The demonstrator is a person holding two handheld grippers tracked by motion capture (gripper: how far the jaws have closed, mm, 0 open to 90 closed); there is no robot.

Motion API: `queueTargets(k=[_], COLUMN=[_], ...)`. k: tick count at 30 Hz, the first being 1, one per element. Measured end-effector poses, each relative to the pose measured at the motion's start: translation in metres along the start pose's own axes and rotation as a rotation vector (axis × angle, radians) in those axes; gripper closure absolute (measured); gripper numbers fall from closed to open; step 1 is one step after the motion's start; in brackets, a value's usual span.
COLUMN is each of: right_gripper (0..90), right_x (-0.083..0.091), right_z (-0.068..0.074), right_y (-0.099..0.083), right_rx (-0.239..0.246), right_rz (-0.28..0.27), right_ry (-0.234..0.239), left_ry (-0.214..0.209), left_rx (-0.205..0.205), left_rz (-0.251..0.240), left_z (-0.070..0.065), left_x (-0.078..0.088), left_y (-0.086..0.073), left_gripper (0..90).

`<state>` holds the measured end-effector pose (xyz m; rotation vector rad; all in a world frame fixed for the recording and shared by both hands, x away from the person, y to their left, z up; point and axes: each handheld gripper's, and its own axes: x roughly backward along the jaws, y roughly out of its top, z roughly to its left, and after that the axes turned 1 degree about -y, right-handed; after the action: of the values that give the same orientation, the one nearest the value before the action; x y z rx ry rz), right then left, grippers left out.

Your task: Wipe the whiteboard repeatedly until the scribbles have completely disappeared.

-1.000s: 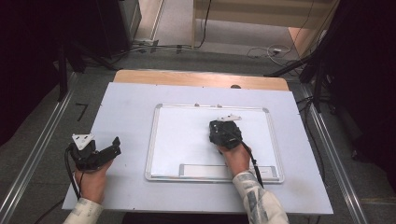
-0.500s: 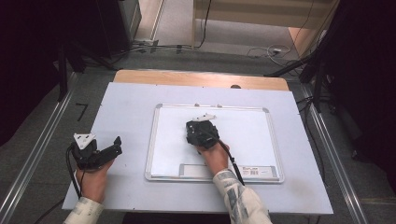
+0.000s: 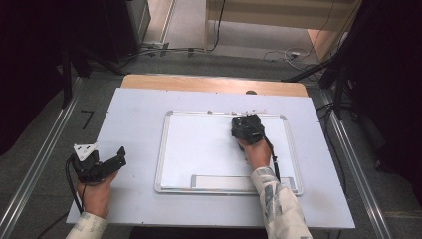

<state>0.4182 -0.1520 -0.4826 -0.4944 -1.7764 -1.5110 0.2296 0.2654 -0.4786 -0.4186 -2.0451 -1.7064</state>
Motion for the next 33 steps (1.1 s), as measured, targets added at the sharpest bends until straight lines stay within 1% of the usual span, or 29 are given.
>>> queueTargets(k=[1,2,3,5,7,8,9,10,12,15,17,19,20,23,24,26,27,29,33], right_gripper=[38.3,38.3,38.3,38.3,38.2,38.2,38.2,38.2,38.2,38.2,38.2,38.2,38.2,38.2,38.2,38.1,38.1,38.1,38.2], right_x=[-0.001,-0.002,-0.003,-0.006,-0.008,-0.009,-0.011,-0.011,-0.012,-0.011,-0.008,-0.002,0.001,0.011,0.014,0.021,0.024,0.027,0.028], right_z=[0.000,0.002,0.005,0.011,0.021,0.028,0.043,0.043,0.061,0.087,0.102,0.114,0.118,0.118,0.116,0.109,0.103,0.087,0.052], right_y=[0.001,0.002,0.004,0.006,0.009,0.011,0.013,0.013,0.015,0.013,0.009,0.003,0.000,-0.011,-0.015,-0.023,-0.027,-0.030,-0.032], right_rx=[-0.007,0.002,0.000,-0.004,0.014,0.019,0.040,0.040,0.064,0.118,0.151,0.200,0.216,0.241,0.252,0.256,0.250,0.232,0.172], right_rz=[0.004,0.003,0.000,-0.006,-0.004,-0.004,-0.007,-0.007,-0.007,-0.012,-0.014,-0.017,-0.018,-0.012,-0.014,-0.014,-0.015,-0.011,-0.003], right_ry=[-0.007,-0.021,-0.026,-0.022,-0.009,-0.001,0.019,0.019,0.040,0.079,0.108,0.133,0.147,0.177,0.184,0.190,0.192,0.176,0.127], left_ry=[0.001,0.002,0.002,0.003,0.003,0.001,0.001,-0.001,-0.003,-0.006,-0.008,-0.012,-0.013,-0.013,-0.013,-0.014,-0.014,-0.012,-0.014], left_rx=[0.000,0.000,0.004,0.002,0.002,0.003,0.004,0.004,0.003,0.005,0.003,0.003,0.001,0.001,0.000,-0.004,-0.006,-0.006,-0.010], left_rz=[0.000,0.001,0.000,0.004,0.004,0.005,0.004,0.004,0.003,0.004,0.004,-0.001,-0.002,0.001,0.002,-0.001,-0.001,-0.004,-0.001], left_z=[0.000,0.000,0.000,0.000,-0.001,-0.001,-0.001,-0.001,-0.001,0.000,0.000,0.000,0.000,-0.001,-0.001,-0.002,-0.002,-0.004,-0.005], left_x=[0.000,0.000,0.000,-0.001,-0.001,-0.002,-0.002,-0.002,-0.001,-0.002,-0.002,-0.002,-0.001,-0.002,-0.002,-0.002,-0.002,-0.001,-0.002], left_y=[0.000,0.000,0.000,0.000,0.000,0.000,0.000,0.000,0.000,0.000,0.000,0.001,0.001,0.001,0.001,0.001,0.001,0.001,0.001], left_gripper=[6.9,6.9,6.9,6.9,6.9,6.9,6.9,6.9,6.9,6.9,6.9,6.9,6.9,6.9,6.9,6.9,6.9,6.9,6.9])
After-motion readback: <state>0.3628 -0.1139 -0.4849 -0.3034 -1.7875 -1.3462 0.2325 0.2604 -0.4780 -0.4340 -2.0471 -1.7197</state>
